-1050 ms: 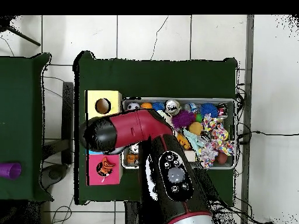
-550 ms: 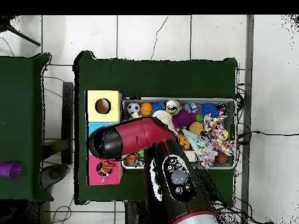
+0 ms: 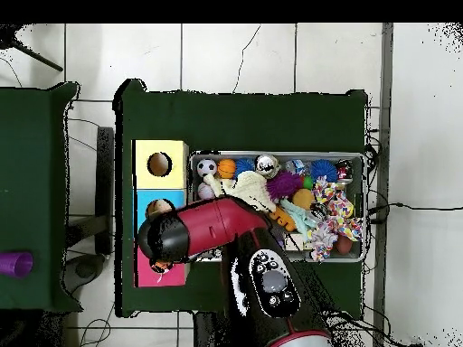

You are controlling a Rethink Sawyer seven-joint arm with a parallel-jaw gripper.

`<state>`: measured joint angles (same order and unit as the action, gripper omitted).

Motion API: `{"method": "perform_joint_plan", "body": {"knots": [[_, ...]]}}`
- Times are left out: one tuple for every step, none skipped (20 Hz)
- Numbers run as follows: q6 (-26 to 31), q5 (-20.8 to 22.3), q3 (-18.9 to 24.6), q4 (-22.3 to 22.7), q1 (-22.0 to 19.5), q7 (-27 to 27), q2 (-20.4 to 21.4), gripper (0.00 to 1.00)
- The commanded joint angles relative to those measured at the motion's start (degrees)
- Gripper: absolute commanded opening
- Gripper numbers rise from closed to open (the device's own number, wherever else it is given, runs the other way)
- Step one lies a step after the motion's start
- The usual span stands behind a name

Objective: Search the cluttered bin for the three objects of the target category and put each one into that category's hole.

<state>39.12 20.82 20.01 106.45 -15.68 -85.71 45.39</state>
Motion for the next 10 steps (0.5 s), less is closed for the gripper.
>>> {"method": "perform_joint_plan", "body": {"knots": [[-3.8, 1.5, 2.4, 6.0, -0.9, -1.9, 0.5, 0.0], [-4.1, 1.4, 2.3, 6.3, -0.8, -2.2, 0.4, 0.0], [-4.6, 1.4, 2.2, 6.6, -0.7, -2.5, 0.4, 0.0], [-4.8, 1.4, 2.1, 6.7, -0.6, -2.8, 0.4, 0.0], [-5.1, 1.4, 2.1, 7.0, -0.4, -3.1, 0.5, 0.0], [-5.3, 1.3, 2.0, 7.3, -0.2, -3.4, 0.5, 0.0], [-5.6, 1.3, 1.9, 7.5, -0.1, -3.7, 0.6, 0.0], [-5.7, 1.4, 1.7, 7.3, 0.2, -4.0, 0.3, 0.0], [-6.1, 1.4, 1.6, 7.3, 0.4, -4.2, 0.1, 0.0], [-6.7, 1.6, 1.5, 7.4, 0.5, -4.4, -0.2, 0.0]]}}
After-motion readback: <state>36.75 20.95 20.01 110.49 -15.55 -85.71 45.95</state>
